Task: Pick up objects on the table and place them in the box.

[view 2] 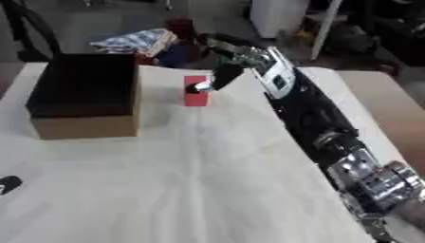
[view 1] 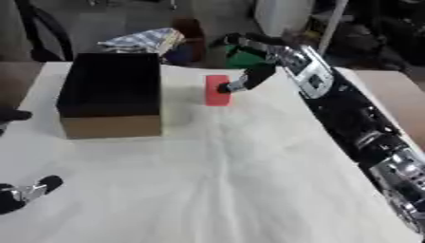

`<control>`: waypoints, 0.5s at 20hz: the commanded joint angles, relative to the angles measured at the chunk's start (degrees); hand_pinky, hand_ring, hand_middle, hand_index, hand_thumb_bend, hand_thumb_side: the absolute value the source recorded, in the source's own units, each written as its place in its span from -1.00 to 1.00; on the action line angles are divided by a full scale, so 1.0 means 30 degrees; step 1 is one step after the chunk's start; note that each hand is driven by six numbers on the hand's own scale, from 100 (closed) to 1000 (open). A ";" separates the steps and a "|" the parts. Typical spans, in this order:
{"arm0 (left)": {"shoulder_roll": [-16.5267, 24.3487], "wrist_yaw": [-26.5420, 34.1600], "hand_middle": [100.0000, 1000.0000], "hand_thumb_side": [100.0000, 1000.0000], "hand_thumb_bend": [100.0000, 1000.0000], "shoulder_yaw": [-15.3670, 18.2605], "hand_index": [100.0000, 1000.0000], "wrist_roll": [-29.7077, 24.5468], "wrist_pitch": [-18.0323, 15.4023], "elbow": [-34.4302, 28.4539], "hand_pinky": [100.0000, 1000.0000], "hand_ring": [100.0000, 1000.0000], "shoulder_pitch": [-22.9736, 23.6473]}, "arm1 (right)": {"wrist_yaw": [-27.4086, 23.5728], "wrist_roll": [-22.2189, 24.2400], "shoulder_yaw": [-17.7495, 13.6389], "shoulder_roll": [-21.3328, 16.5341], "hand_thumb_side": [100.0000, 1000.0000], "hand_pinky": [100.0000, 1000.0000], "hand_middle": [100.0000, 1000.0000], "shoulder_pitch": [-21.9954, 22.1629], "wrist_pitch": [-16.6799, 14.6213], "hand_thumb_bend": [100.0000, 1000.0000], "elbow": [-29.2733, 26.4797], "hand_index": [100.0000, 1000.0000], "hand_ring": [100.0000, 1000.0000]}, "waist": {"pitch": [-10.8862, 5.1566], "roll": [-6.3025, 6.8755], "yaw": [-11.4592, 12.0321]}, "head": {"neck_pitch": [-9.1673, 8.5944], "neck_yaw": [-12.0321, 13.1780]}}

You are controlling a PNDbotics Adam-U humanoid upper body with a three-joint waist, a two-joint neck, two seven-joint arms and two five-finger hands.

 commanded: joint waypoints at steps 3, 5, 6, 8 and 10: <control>-0.0051 0.0310 0.29 -1.00 0.56 -0.0195 0.52 -0.0263 -0.0201 -0.0261 0.17 0.66 -0.0574 | 0.1591 -0.1814 -0.1188 -0.0247 -0.52 0.65 0.73 -0.0705 0.0138 -0.04 0.2285 0.83 1.00 | -0.0206 -0.0009 0.0565 | -0.0300 -0.0848; -0.0082 0.0372 0.29 -1.00 0.56 -0.0242 0.52 -0.0306 -0.0246 -0.0300 0.17 0.66 -0.0663 | 0.1855 -0.2460 -0.1497 -0.0358 -0.54 0.64 0.72 -0.0746 0.0288 -0.08 0.2970 0.82 1.00 | -0.0156 -0.0013 0.0816 | -0.0360 -0.1074; -0.0087 0.0388 0.29 -1.00 0.56 -0.0261 0.52 -0.0318 -0.0261 -0.0325 0.17 0.66 -0.0695 | 0.1952 -0.2765 -0.1621 -0.0415 -0.54 0.64 0.72 -0.0759 0.0356 -0.08 0.3253 0.82 1.00 | -0.0133 -0.0013 0.0914 | -0.0382 -0.1175; -0.0092 0.0404 0.29 -1.00 0.56 -0.0275 0.52 -0.0335 -0.0269 -0.0350 0.17 0.66 -0.0719 | 0.2110 -0.3142 -0.1698 -0.0443 -0.54 0.64 0.72 -0.0784 0.0328 -0.08 0.3576 0.82 1.00 | -0.0115 -0.0013 0.0989 | -0.0399 -0.1253; -0.0066 0.0409 0.28 -1.00 0.56 -0.0262 0.52 -0.0329 -0.0257 -0.0358 0.16 0.66 -0.0693 | 0.2224 -0.3401 -0.1863 -0.0587 -0.51 0.63 0.70 -0.0694 0.0369 -0.13 0.3872 0.82 1.00 | -0.0002 -0.0024 0.1032 | -0.0437 -0.1373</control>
